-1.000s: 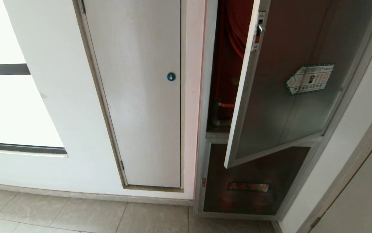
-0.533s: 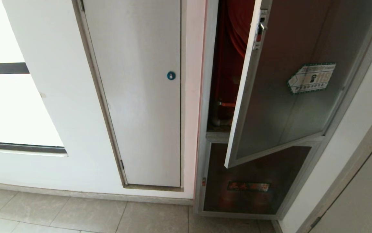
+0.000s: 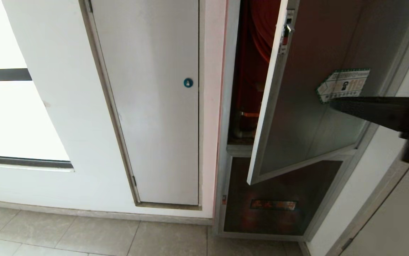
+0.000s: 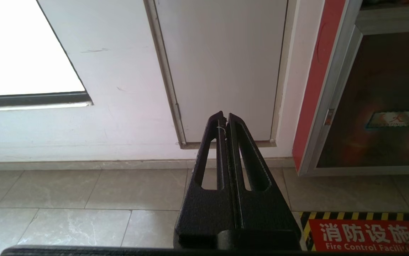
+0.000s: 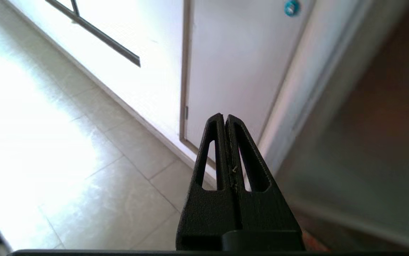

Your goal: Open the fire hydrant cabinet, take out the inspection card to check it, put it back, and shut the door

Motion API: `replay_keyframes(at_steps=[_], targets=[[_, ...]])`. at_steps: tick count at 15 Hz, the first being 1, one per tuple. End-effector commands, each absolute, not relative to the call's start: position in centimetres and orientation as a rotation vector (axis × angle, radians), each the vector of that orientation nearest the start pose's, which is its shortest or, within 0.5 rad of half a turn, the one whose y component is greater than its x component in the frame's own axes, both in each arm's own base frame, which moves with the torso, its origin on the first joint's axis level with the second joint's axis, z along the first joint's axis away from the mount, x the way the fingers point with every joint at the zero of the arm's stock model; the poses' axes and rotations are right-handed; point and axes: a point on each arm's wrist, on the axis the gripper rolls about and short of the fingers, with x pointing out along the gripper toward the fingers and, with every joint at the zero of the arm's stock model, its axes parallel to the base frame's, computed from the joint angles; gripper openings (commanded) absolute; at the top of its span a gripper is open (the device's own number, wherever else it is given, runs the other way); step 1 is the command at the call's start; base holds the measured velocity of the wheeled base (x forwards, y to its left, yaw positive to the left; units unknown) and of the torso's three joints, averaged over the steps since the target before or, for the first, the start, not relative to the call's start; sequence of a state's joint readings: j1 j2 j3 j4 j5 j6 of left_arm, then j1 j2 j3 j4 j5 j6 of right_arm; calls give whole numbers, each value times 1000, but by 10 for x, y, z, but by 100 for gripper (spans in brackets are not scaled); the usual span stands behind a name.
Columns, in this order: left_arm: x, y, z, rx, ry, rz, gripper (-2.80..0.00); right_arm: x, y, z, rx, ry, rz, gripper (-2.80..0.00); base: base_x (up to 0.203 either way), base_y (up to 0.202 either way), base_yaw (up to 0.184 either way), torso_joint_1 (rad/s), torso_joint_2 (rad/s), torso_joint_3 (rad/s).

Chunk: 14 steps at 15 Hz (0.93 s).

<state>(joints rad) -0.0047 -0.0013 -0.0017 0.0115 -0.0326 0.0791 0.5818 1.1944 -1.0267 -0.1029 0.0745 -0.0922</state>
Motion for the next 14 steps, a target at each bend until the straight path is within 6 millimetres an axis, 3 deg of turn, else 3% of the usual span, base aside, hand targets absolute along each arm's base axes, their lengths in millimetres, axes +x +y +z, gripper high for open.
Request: replay_keyframes(at_steps=[1, 4, 7, 11, 14], targets=[[-23, -1, 75, 80, 8, -37, -280, 189, 163, 293, -152, 108, 600, -280, 0, 0, 0, 0, 0, 0], [-23, -1, 75, 80, 9, -37, -280, 226, 219, 294, -126, 27, 388, -280, 0, 0, 0, 0, 0, 0], [-23, -1, 75, 80, 9, -37, -280, 255, 251, 300, -76, -20, 180, -280, 0, 0, 0, 0, 0, 0], [-23, -1, 75, 80, 7, -37, -280, 291, 279, 289, -56, -26, 9, -280, 0, 0, 0, 0, 0, 0], [-23, -1, 75, 80, 8, -37, -280, 316, 280, 277, -56, -14, -163, -280, 0, 0, 0, 0, 0, 0]])
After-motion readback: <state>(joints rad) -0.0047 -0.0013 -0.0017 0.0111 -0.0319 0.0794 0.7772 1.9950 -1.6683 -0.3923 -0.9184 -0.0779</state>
